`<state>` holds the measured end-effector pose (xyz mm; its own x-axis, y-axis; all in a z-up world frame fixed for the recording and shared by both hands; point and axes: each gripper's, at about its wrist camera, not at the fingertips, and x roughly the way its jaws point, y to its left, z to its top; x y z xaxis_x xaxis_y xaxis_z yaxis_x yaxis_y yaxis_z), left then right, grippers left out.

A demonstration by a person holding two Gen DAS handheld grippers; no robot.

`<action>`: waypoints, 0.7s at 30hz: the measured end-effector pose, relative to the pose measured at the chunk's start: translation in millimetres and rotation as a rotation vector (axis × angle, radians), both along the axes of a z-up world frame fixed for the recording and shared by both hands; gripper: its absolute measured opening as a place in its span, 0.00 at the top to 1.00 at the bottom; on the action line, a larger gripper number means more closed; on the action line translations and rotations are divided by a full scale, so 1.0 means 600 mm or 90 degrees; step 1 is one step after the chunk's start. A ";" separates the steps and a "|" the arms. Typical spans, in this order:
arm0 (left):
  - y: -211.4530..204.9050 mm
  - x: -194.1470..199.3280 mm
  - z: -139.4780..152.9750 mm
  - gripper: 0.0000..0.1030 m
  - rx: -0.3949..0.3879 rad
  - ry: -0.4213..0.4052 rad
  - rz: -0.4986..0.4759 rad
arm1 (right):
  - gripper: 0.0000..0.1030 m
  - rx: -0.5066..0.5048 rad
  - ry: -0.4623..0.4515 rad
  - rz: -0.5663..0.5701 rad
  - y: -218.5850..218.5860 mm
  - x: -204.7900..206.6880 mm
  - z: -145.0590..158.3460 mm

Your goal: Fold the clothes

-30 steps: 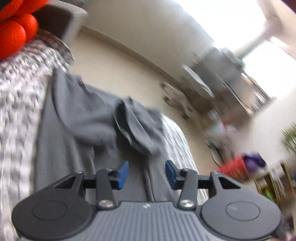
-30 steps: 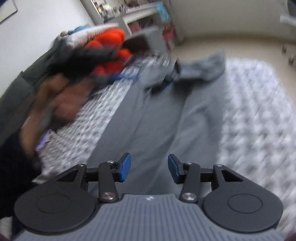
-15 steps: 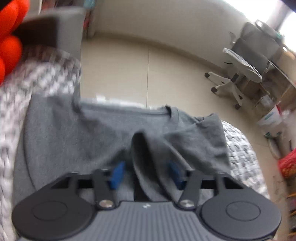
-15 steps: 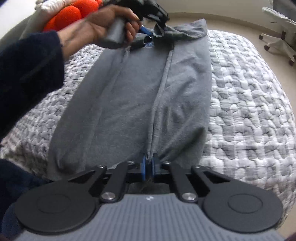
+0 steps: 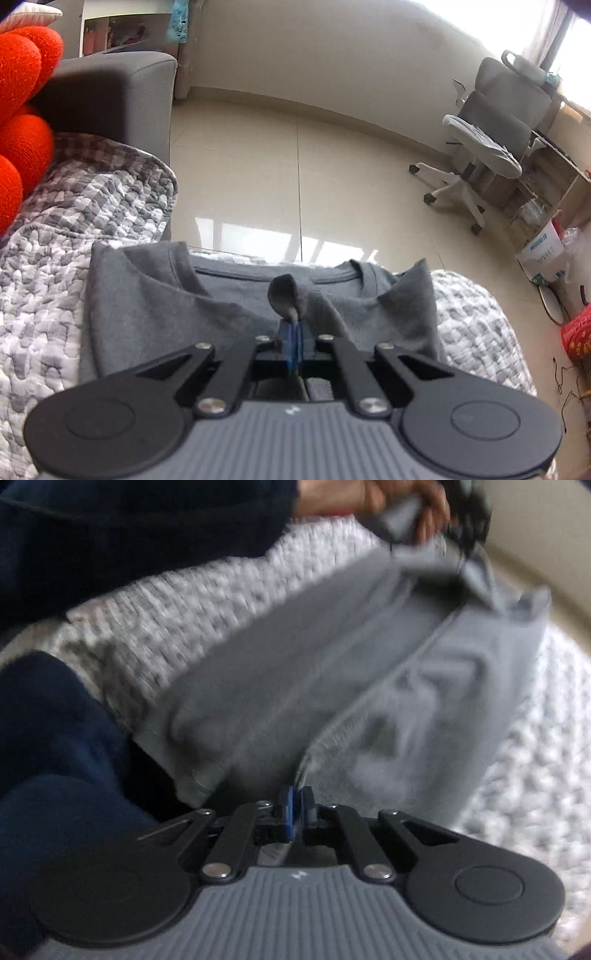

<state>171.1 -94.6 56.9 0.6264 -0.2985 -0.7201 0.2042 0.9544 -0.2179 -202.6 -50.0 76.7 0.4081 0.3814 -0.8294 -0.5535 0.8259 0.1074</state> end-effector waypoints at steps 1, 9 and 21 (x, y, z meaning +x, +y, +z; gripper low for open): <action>0.000 -0.002 -0.001 0.98 0.002 -0.004 -0.002 | 0.93 0.011 0.014 -0.007 0.002 0.008 -0.012; 0.008 -0.001 0.007 0.98 -0.033 -0.042 0.006 | 0.84 0.094 0.039 -0.051 -0.003 0.001 -0.007; 0.037 -0.018 -0.001 0.96 -0.075 -0.037 0.021 | 0.84 0.145 0.046 -0.069 -0.033 -0.015 0.004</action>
